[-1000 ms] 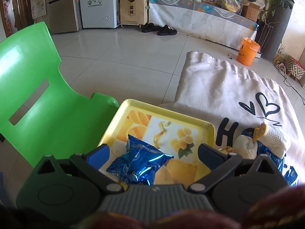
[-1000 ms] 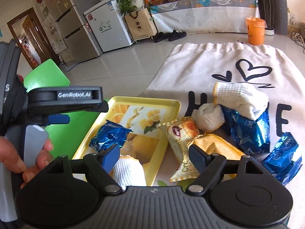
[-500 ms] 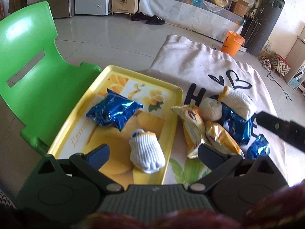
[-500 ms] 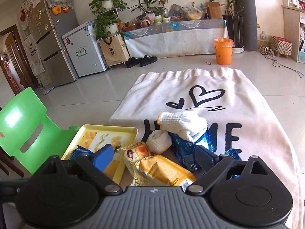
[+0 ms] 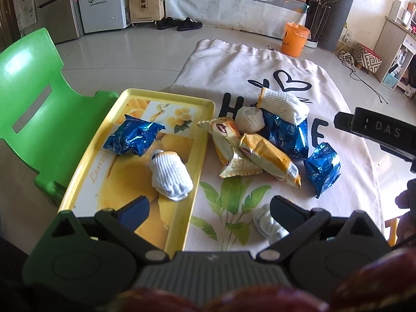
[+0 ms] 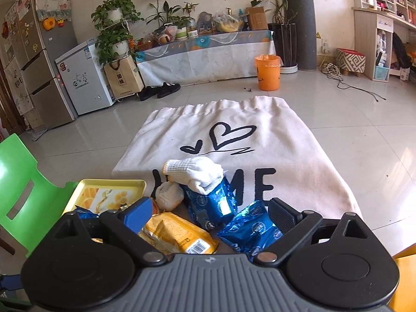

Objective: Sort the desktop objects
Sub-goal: 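Move both tools back from the tray over the items on the mat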

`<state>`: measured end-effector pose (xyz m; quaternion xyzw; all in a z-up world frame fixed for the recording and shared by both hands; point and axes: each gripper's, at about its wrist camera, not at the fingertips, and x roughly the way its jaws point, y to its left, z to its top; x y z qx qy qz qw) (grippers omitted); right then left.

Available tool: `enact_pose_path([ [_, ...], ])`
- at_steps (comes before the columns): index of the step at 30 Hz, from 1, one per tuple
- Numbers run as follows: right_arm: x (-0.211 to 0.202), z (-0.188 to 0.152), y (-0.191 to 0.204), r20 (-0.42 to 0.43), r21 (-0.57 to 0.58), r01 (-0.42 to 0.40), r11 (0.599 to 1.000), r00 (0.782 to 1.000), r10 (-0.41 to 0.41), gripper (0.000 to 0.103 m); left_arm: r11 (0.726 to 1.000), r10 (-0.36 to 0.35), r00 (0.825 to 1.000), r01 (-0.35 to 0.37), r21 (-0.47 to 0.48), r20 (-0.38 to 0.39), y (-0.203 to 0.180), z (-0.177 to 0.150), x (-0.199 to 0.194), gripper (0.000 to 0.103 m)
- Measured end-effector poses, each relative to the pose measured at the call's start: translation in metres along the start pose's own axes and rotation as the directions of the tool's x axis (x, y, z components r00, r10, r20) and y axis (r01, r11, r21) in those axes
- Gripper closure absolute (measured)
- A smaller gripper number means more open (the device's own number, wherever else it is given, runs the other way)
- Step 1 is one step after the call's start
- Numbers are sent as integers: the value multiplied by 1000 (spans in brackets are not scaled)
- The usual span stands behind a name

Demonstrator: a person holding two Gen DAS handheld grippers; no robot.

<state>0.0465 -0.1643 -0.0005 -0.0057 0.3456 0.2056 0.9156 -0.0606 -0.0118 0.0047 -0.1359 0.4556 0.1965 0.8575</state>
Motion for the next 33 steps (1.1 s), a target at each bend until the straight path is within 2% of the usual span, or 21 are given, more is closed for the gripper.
enact_pose_path([
  [2, -6, -1, -1, 13, -15, 30, 999, 999, -30, 6, 999, 27, 1000, -27, 20, -3, -9, -3, -5, 1],
  [4, -12, -3, -3, 17, -18, 26, 1000, 1000, -26, 6, 998, 42, 999, -42, 41, -3, -17, -5, -10, 0],
  [8, -21, -5, -8, 9, 4, 15, 1000, 1000, -15, 5, 998, 21, 1000, -21, 61, 3, -29, -12, -21, 0],
  [13, -37, -6, -21, 30, 86, 0, 996, 1000, -3, 3, 998, 25, 1000, -25, 52, 11, -37, -16, -31, 0],
  [17, -48, -7, -38, 59, 175, -47, 984, 998, 37, 0, 995, 30, 999, -32, 93, 26, -46, -17, -37, 0],
  [20, -52, -6, -51, 60, 216, -82, 973, 996, 71, 0, 990, 60, 998, -62, 125, 19, -57, -17, -39, 0],
  [24, -54, -5, -59, 38, 249, -61, 967, 998, 53, 0, 985, 48, 997, -56, 165, 52, -71, -21, -45, 0],
  [27, -51, -5, -66, -24, 279, -21, 960, 999, 29, 0, 988, 20, 997, -32, 152, 75, -79, -24, -49, 0],
  [30, -53, -7, -74, -32, 313, 4, 950, 999, 6, 0, 985, -3, 997, -10, 170, 79, -88, -25, -51, 0],
  [33, -54, -8, -77, -38, 291, 48, 956, 999, -39, 0, 976, 18, 996, -36, 215, 85, -99, -27, -50, 0],
])
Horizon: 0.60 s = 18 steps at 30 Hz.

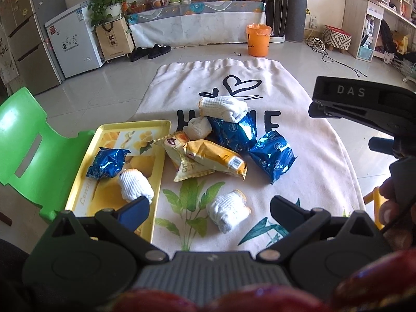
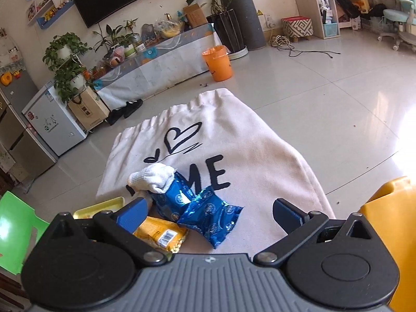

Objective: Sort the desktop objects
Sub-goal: 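Move both tools back from the tray over the items on the mat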

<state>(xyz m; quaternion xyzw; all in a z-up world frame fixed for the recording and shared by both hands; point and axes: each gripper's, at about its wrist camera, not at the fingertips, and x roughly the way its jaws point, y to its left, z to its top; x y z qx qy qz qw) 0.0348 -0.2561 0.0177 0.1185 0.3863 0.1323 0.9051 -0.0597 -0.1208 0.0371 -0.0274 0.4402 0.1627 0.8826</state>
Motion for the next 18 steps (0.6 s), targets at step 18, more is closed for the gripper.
enact_pose_path([
  [18, -3, 17, -35, -14, 81, -13, 997, 1000, 14, 0, 996, -77, 992, 72, -53, -97, -10, -4, 22, 0],
])
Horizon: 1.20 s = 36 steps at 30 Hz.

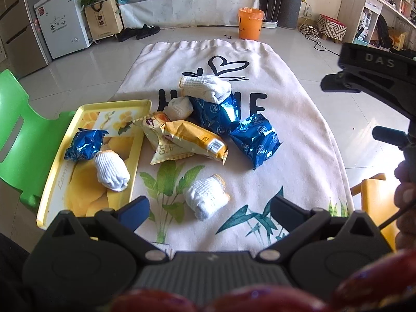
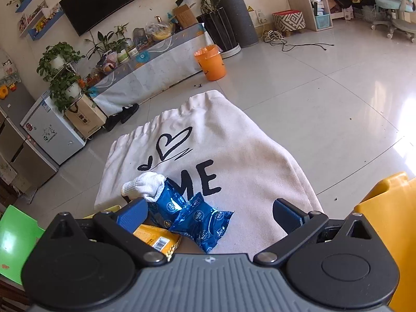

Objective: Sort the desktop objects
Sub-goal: 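Move both tools back from the tray over the items on the mat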

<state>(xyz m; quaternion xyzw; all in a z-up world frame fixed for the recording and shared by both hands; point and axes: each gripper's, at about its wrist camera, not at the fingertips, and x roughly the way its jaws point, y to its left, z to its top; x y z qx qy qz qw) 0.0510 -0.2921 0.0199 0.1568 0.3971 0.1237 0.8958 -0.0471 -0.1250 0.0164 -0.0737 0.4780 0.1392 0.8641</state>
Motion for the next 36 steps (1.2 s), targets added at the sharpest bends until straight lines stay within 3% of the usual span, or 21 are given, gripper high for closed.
enact_pose_path([
  [8, 0, 11, -11, -9, 38, -15, 999, 1000, 15, 0, 1000, 10, 998, -10, 1, -62, 0, 0, 24, 1],
  [15, 7, 5, 8, -41, -47, -31, 998, 999, 29, 0, 1000, -1, 995, 1, 0, -101, -6, 2, 48, 0],
  [26, 16, 4, 14, -77, -28, -66, 997, 995, 64, 0, 999, -10, 978, 2, -39, -209, -7, 1, 89, 1],
  [36, 23, 5, 12, -111, 17, -96, 995, 989, 97, 0, 996, -19, 977, 1, -84, -214, -5, 9, 104, 1],
])
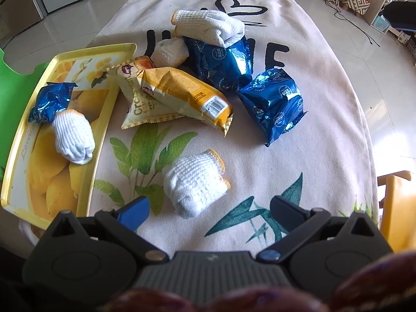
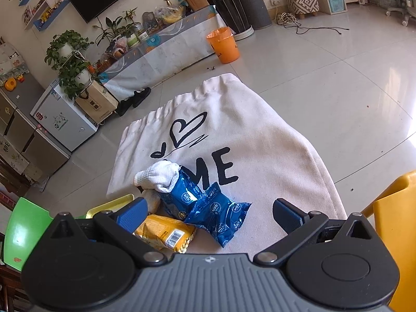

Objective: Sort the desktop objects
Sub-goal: 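Move both tools back from the tray over the items on the mat, then close the left tool on a white glove while the right tool grasps a dark blue pack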

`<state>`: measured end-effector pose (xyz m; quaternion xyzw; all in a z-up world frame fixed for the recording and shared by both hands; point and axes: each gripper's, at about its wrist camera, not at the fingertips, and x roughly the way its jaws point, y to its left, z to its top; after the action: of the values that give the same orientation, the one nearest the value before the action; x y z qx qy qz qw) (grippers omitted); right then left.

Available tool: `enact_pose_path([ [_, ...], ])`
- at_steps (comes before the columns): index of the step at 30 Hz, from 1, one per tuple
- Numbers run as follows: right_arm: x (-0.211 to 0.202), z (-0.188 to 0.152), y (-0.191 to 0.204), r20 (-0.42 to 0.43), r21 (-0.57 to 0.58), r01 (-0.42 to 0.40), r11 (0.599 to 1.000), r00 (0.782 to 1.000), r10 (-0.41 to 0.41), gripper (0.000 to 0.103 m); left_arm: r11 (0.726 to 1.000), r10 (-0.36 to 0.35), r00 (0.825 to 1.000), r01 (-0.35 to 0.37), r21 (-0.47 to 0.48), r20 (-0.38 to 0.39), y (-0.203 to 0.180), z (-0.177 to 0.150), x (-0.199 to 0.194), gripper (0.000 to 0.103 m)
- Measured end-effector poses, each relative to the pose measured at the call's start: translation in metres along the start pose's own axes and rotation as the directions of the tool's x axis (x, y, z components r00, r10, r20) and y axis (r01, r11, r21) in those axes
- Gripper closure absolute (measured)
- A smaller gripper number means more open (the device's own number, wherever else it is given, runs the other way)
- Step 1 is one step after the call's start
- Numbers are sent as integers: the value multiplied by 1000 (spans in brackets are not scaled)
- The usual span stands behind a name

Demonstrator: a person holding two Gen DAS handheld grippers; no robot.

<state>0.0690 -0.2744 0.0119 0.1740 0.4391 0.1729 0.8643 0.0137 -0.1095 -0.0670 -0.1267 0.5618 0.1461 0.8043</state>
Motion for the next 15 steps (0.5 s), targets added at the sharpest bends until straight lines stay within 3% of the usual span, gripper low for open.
enact_pose_path([
  [15, 8, 0, -11, -37, 82, -1, 997, 999, 4, 0, 994, -11, 1000, 11, -106, 2, 15, 6, 18, 1],
])
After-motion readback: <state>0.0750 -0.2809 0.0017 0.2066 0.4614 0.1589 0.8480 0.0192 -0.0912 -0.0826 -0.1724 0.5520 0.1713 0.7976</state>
